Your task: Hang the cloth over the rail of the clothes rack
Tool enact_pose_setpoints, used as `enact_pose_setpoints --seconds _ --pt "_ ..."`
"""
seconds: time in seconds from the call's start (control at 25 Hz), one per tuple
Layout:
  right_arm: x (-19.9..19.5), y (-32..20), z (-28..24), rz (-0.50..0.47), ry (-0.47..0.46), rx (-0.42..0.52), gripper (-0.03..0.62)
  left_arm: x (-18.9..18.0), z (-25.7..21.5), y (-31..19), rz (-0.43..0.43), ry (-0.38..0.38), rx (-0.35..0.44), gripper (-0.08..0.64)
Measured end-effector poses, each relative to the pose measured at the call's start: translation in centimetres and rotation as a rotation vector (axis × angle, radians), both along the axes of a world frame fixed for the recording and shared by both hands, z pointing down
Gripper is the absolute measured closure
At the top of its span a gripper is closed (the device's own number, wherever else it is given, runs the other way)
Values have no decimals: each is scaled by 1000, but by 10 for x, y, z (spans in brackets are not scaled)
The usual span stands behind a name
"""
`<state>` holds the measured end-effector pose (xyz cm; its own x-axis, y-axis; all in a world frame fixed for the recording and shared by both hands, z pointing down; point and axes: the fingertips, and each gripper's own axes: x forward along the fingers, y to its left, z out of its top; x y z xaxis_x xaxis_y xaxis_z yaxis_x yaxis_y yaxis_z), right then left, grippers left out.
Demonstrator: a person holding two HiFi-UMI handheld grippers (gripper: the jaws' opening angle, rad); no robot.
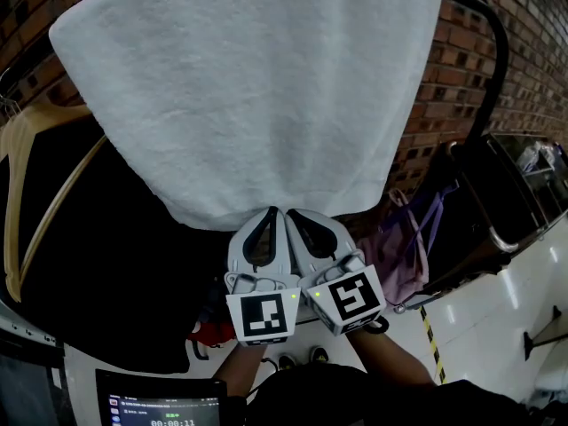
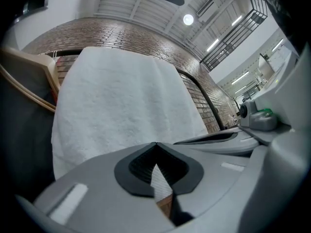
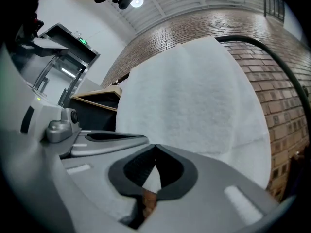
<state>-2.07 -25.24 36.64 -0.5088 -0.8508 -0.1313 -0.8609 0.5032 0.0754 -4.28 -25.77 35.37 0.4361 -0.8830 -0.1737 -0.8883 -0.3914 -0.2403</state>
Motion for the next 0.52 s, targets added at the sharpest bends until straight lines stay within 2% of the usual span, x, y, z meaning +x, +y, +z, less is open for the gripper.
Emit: enact_pose_setpoints --seconds 0.52 --pt "-3 -8 3 3 13 6 589 -3 3 -8 4 10 2 554"
